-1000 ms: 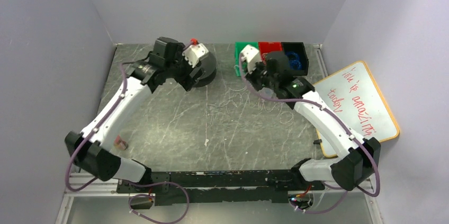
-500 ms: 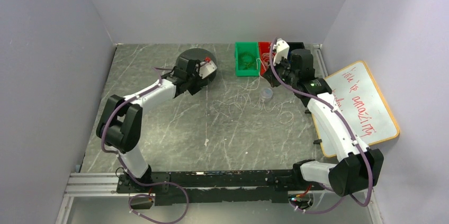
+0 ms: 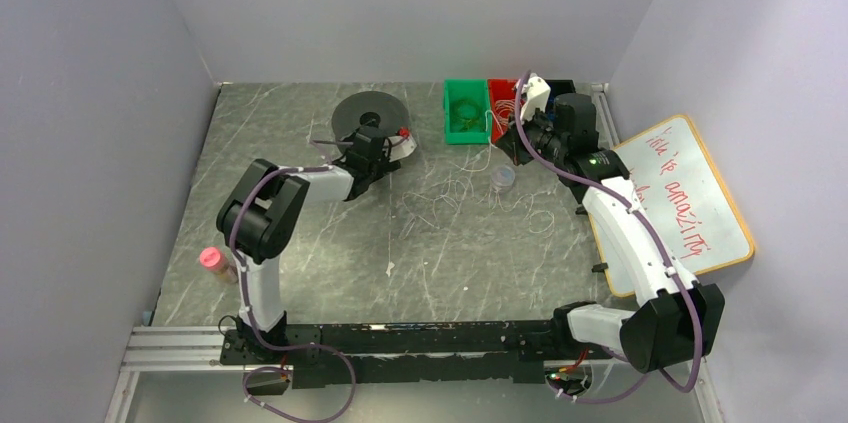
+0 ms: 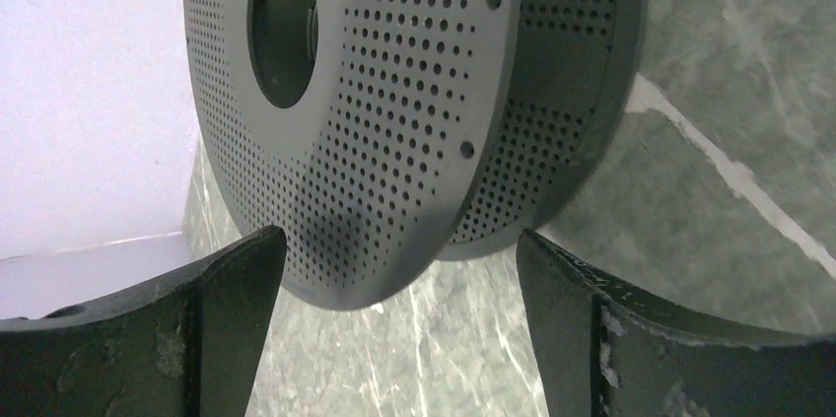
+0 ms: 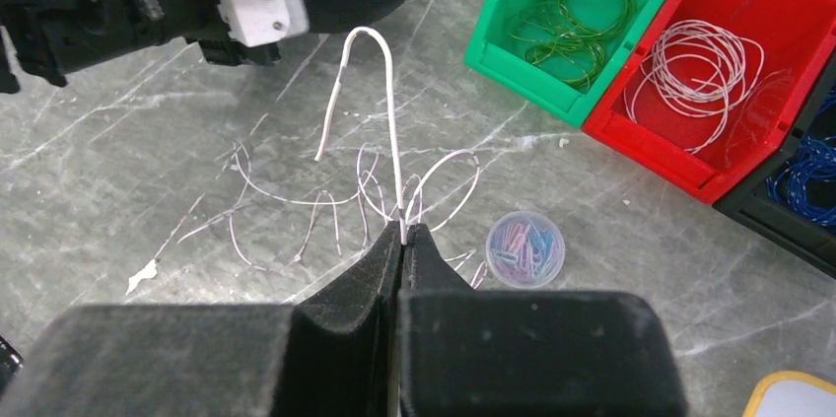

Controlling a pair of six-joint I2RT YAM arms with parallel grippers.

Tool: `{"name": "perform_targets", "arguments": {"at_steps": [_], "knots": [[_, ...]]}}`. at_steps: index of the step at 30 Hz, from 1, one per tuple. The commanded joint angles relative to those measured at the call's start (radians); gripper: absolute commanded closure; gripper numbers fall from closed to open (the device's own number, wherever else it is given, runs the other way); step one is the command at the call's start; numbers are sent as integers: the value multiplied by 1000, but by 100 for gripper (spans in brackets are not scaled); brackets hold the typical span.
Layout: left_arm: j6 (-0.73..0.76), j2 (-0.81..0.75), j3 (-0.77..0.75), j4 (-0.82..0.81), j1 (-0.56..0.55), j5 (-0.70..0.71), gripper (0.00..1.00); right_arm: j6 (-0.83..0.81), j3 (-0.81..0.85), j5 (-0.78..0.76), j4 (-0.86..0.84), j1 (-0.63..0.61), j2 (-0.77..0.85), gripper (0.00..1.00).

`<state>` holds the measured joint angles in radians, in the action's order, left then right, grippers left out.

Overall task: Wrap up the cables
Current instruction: Pick up the cable reel from the center of the board.

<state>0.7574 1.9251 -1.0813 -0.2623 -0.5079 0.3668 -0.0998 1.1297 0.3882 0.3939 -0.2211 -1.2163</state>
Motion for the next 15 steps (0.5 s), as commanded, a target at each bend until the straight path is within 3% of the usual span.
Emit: {"name": "perform_targets", "arguments": {"at_steps": [1,5,15], "knots": [[68,39,4,-189,-6,93,10,14,-6,26,-53,6,13,100],[97,83,-1,-256,-5,137,23,14,-7,32,-54,9,12,100],[56,69,-40,-201,-5,139,90,15,-13,37,-60,11,12,100]]}}
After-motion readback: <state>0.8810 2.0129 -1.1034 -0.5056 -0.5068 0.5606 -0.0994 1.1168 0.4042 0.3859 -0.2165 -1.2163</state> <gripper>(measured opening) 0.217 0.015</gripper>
